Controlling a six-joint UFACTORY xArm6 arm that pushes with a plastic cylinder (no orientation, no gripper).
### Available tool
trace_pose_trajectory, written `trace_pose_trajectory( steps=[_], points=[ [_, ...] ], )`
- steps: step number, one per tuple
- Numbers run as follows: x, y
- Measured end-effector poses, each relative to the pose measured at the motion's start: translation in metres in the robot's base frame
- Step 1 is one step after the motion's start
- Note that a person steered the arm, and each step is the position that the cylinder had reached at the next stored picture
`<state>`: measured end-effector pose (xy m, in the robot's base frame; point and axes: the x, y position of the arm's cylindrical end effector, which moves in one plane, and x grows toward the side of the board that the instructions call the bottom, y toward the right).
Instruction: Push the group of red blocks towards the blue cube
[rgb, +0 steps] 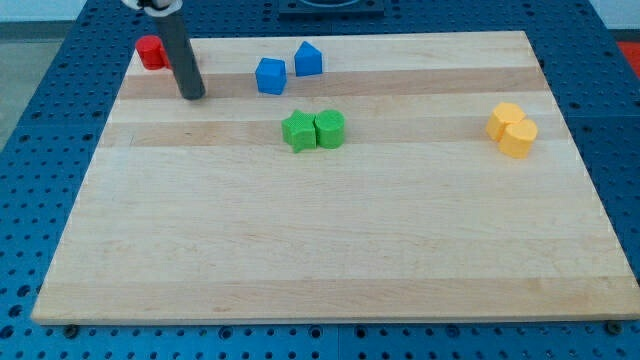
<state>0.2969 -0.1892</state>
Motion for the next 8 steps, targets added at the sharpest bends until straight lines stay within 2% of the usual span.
trace_pose_trajectory(
  steps=[2,3,4,6,7,8],
  points=[
    [-0.069,0.024],
    [-0.103,0.005],
    [-0.105,-0.018],
    [-0.105,-0.103],
    [-0.103,-0.116],
    [-0.075,-0.115]
  ],
)
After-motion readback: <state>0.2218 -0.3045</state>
